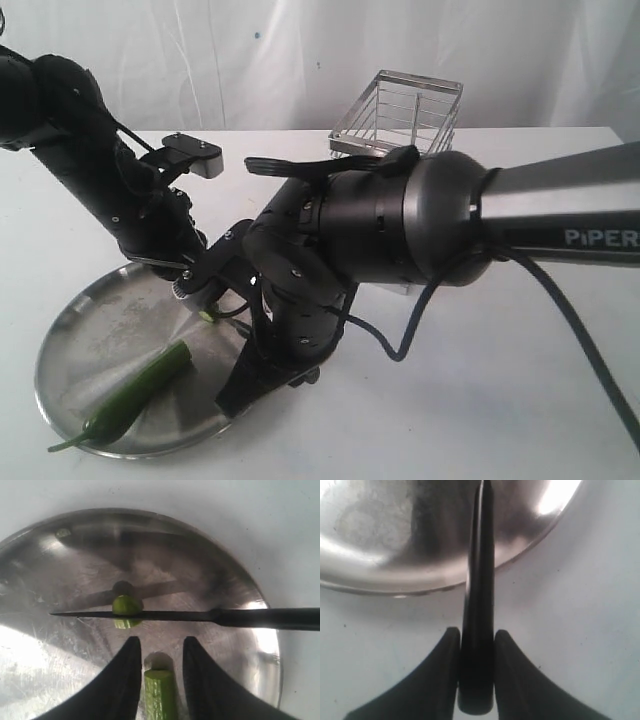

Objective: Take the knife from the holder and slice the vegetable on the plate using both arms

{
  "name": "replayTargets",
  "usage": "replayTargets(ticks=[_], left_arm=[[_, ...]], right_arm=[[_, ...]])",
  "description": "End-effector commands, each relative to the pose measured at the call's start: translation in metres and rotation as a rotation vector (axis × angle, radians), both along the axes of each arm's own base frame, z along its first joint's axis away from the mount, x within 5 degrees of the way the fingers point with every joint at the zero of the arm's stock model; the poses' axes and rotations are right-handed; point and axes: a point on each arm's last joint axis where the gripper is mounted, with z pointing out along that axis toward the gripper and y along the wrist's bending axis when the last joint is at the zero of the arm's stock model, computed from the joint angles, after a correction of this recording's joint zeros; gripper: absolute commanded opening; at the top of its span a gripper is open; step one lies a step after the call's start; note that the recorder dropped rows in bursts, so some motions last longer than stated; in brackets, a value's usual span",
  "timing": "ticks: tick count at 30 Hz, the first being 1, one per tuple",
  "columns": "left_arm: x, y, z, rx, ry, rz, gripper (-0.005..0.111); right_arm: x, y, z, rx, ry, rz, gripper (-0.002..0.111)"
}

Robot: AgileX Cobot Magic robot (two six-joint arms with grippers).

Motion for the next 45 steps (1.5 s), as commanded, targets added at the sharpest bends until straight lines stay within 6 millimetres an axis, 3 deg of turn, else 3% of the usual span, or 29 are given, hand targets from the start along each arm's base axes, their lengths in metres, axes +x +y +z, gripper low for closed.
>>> replayTargets(ticks=[1, 5, 11, 25, 37, 39, 45], left_arm=[[-0.004, 0.001, 0.003, 0.016, 0.012, 0.005, 0.034], [-0.011, 0.006, -0.012, 0.057, 0.025, -0.001, 0.036], [-0.018, 0.010, -0.031, 0.062, 0.010, 0.034, 0.047], [-0.013, 0.008, -0.055, 0.025, -0.020, 0.093, 0.047], [-0.004, 0.004, -0.043, -0.011, -0.038, 0.132, 0.047], [-0.004, 0.003, -0.043, -0.019, -0.032, 0.138, 0.044], [-0.004, 0.002, -0.043, -0.031, -0.028, 0.147, 0.007]], right_arm=[[-0.001, -0.001, 0.001, -0.028, 0.017, 0.008, 0.000], [-0.001, -0.002, 0.001, -0.036, 0.021, 0.006, 0.000], [-0.001, -0.001, 0.001, -0.028, 0.019, 0.007, 0.000], [-0.001, -0.001, 0.001, -0.020, 0.015, 0.012, 0.000], [-0.001, -0.001, 0.001, -0.032, 0.016, 0.022, 0.000], [-0.001, -0.001, 0.001, -0.032, 0.016, 0.022, 0.000], [0.000, -0.002, 0.001, -0.031, 0.015, 0.020, 0.000]])
